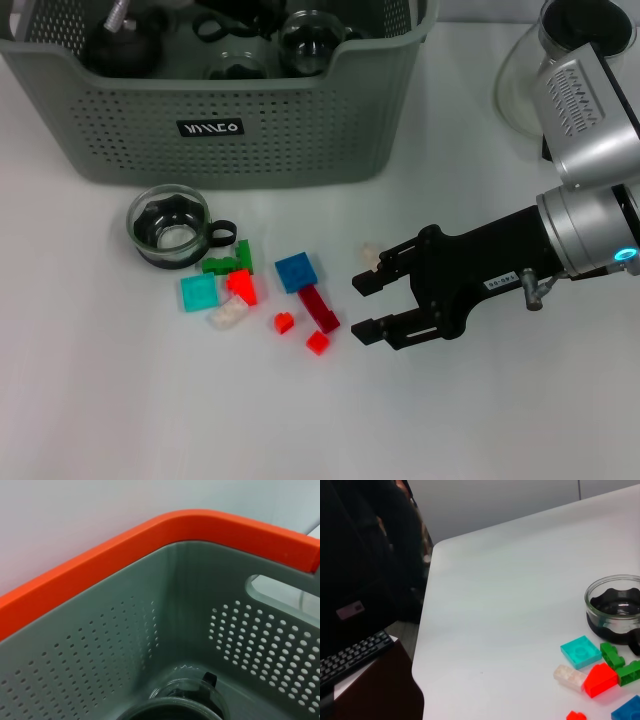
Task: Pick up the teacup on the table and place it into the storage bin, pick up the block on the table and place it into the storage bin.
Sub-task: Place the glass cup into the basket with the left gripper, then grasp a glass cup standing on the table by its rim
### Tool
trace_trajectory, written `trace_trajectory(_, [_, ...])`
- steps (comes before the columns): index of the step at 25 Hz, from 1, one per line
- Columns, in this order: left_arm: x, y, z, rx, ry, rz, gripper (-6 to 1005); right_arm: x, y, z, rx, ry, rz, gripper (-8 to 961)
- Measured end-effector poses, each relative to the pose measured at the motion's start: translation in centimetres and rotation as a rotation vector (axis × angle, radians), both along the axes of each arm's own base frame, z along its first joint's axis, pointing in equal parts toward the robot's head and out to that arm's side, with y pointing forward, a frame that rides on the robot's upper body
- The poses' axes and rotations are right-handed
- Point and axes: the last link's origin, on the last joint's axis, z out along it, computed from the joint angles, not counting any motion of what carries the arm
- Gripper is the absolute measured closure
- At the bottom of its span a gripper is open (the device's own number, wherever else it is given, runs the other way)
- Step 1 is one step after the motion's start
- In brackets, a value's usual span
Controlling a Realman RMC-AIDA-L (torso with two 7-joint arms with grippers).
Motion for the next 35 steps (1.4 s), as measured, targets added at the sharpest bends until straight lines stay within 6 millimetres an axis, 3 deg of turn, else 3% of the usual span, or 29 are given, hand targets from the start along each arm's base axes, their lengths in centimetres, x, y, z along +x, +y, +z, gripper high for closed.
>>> trace_trajectory(11, [0.2, -0.2, -0.5, -0.018, 0.037, -0.026, 899, 0.0, 0.0, 0.0, 0.002, 0.002, -0.002, 366])
trace_trajectory(14, [0.2, -0.2, -0.5, -0.018, 0.037, -0.025, 722, 0.1, 0.0, 0.0, 0.003, 0.002, -0.004, 366])
trace_trajectory(19, [0.0, -0.1, 0.6, 0.005, 0.025, -0.009, 557, 0.2, -0.1, -0.1, 0.001, 0.001, -0.01, 366])
trace_trajectory(29, [0.6, -1.0, 6.1, 0.097, -0.013, -0.003, 311, 0.1, 0.1, -0.1, 0.002, 0.003, -0.009, 366])
trace_trajectory(33, [1.2, -2.2, 9.5, 0.127, -0.08, -0.009, 222, 0.1, 0.2, 0.0, 0.008, 0.006, -0.013, 366])
trace_trajectory(34, [1.2, -2.2, 9.5, 0.127, -0.08, -0.009, 201, 0.1, 0.2, 0.0, 0.009, 0.006, -0.013, 366])
trace_trajectory(35, [1.8, -3.5, 11.0, 0.109, -0.132, -0.028, 180, 0.1, 0.2, 0.1, 0.01, 0.007, -0.014, 366])
